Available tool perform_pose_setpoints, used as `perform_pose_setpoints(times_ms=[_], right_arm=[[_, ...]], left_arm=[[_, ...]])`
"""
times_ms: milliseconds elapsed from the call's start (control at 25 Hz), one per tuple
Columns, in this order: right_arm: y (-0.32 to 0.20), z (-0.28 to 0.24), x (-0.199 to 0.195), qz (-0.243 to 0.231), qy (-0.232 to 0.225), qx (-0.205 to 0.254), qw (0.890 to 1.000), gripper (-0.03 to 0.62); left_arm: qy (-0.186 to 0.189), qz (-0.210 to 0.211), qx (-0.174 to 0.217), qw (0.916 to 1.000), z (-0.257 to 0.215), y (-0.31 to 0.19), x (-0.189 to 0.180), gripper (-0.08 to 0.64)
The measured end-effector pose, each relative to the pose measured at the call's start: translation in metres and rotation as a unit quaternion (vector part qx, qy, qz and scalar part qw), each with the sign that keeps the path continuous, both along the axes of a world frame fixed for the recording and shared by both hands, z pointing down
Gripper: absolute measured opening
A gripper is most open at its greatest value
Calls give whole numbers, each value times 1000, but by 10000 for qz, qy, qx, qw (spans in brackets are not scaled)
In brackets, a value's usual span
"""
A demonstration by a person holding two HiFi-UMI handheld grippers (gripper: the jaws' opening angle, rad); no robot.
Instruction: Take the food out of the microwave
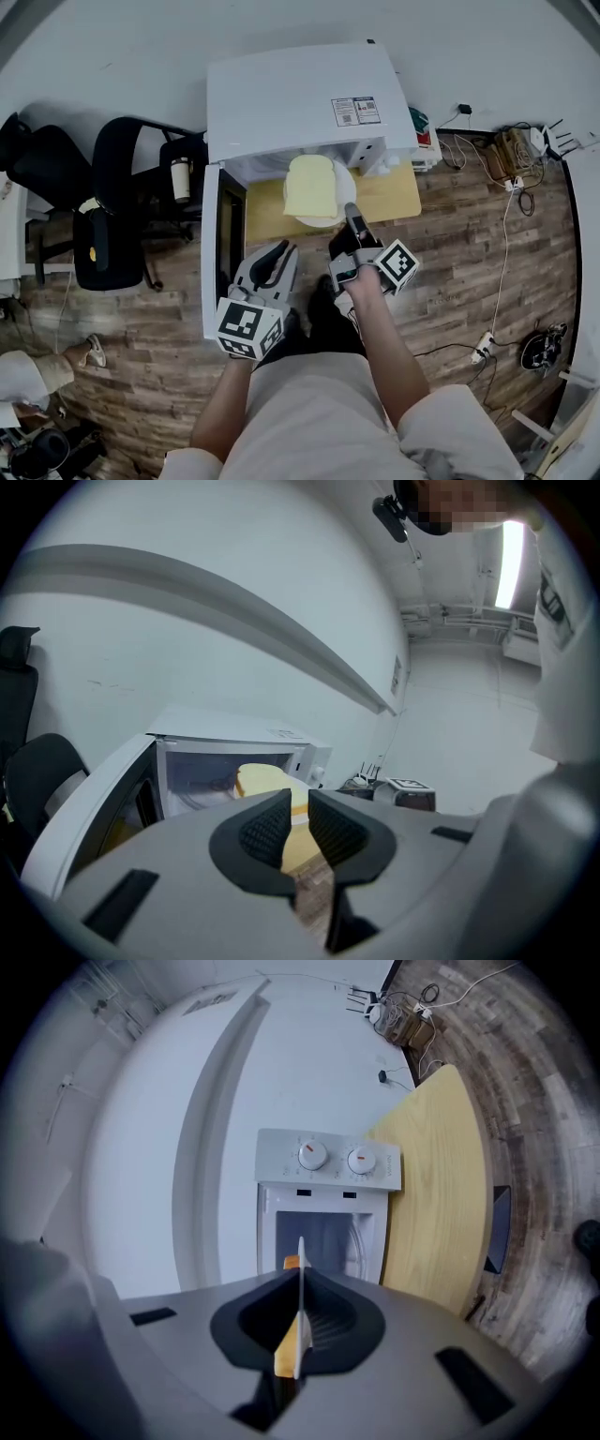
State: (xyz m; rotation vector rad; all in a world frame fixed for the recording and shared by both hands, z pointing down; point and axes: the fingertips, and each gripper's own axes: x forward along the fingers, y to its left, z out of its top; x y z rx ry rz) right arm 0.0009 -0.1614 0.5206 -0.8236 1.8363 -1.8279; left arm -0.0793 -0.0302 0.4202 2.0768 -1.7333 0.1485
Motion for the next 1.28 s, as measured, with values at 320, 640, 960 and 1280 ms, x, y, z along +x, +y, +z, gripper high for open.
perform_pose_setpoints(times_ms=[320, 640, 960, 1280], right_arm=[[48, -30, 31, 367, 48, 71, 9993, 9], [91, -68, 60, 693, -42, 184, 9974, 10], [127, -93, 79, 813, -122, 265, 9963, 11], [155, -106, 88, 840, -135, 341, 9958, 11]], left_arm=[[36, 283, 159, 9995, -12, 41, 17, 54], [34, 442, 296, 9986, -23, 79, 31, 38], [17, 607, 365, 9975, -29, 105, 46, 32], [12, 722, 459, 9963, -35, 124, 59, 20]])
